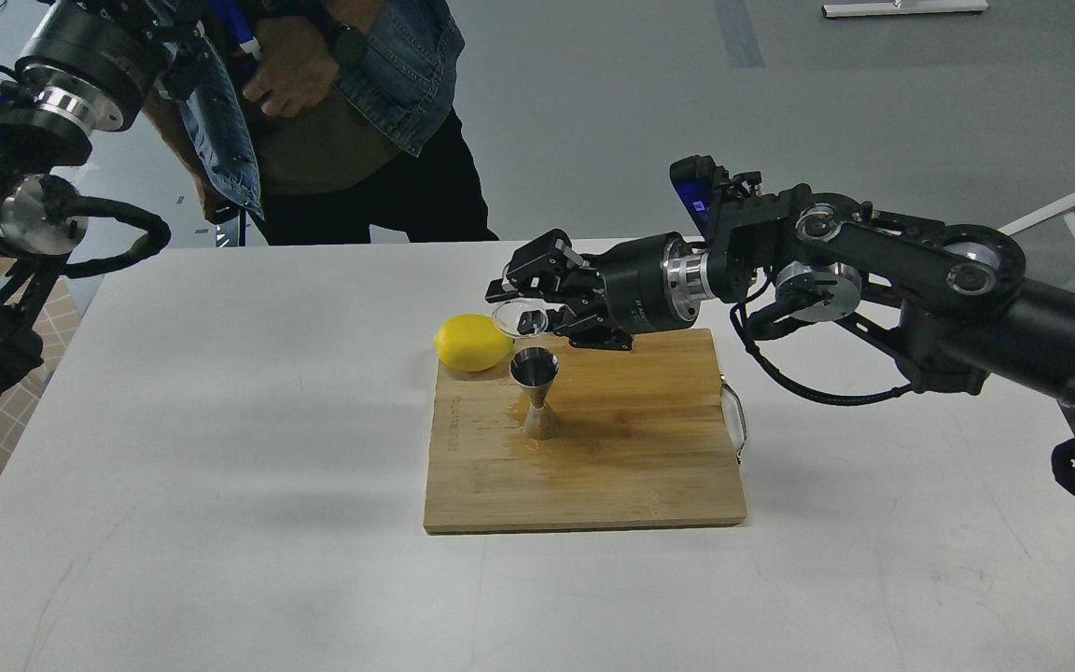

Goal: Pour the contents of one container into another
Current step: 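Hold the tipped glass over the jigger with the right gripper, then lift the glass away from the jigger and turn it upright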

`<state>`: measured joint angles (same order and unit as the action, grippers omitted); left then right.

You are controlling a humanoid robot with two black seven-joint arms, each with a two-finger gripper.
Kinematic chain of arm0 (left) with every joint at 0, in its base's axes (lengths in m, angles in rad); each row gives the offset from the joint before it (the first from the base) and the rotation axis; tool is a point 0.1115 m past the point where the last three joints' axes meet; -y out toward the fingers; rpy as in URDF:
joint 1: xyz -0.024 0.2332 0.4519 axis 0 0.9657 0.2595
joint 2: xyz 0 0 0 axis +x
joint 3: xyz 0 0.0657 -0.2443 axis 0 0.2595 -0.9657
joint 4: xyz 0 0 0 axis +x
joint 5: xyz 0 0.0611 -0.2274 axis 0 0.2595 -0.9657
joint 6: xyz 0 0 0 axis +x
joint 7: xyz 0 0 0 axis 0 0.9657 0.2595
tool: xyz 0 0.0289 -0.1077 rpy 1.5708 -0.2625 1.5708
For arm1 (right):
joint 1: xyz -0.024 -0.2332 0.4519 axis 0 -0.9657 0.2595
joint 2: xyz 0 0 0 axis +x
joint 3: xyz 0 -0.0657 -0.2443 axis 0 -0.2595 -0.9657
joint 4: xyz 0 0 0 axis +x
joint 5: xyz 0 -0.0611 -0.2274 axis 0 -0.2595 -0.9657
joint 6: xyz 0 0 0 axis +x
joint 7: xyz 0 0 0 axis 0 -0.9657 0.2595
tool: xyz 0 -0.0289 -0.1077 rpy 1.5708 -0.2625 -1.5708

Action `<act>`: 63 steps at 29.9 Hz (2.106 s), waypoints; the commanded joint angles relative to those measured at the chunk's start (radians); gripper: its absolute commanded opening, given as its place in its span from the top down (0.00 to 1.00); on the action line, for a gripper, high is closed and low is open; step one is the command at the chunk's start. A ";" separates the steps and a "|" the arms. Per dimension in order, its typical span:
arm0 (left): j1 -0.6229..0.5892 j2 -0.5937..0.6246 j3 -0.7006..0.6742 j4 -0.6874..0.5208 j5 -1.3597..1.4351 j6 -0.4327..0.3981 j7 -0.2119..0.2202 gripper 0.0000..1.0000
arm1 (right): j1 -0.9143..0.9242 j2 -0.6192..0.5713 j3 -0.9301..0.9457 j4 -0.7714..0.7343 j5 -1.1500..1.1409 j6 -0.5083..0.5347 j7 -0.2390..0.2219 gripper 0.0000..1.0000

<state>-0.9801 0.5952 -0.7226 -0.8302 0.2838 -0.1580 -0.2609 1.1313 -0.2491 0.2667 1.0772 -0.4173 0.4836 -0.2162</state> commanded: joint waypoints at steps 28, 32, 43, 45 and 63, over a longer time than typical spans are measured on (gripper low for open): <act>-0.009 -0.005 0.000 0.003 0.000 0.000 0.000 0.02 | -0.071 -0.104 0.089 -0.063 0.512 0.005 -0.018 0.57; -0.009 -0.005 0.000 0.003 0.000 0.000 0.000 0.02 | -0.119 -0.119 0.140 -0.080 0.583 0.005 -0.018 0.57; -0.015 -0.003 0.005 0.003 0.000 0.000 0.002 0.02 | -0.289 -0.130 0.310 -0.089 0.709 0.005 -0.018 0.57; -0.015 -0.003 0.006 0.003 0.000 0.000 0.002 0.02 | -0.327 -0.136 0.347 -0.091 0.726 0.005 -0.018 0.56; -0.017 -0.008 0.014 0.003 0.000 0.000 0.005 0.02 | -0.720 -0.185 0.749 -0.088 0.787 0.005 -0.018 0.56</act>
<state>-0.9972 0.5902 -0.7087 -0.8269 0.2838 -0.1588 -0.2564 0.4578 -0.4258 0.9673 0.9894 0.3473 0.4887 -0.2344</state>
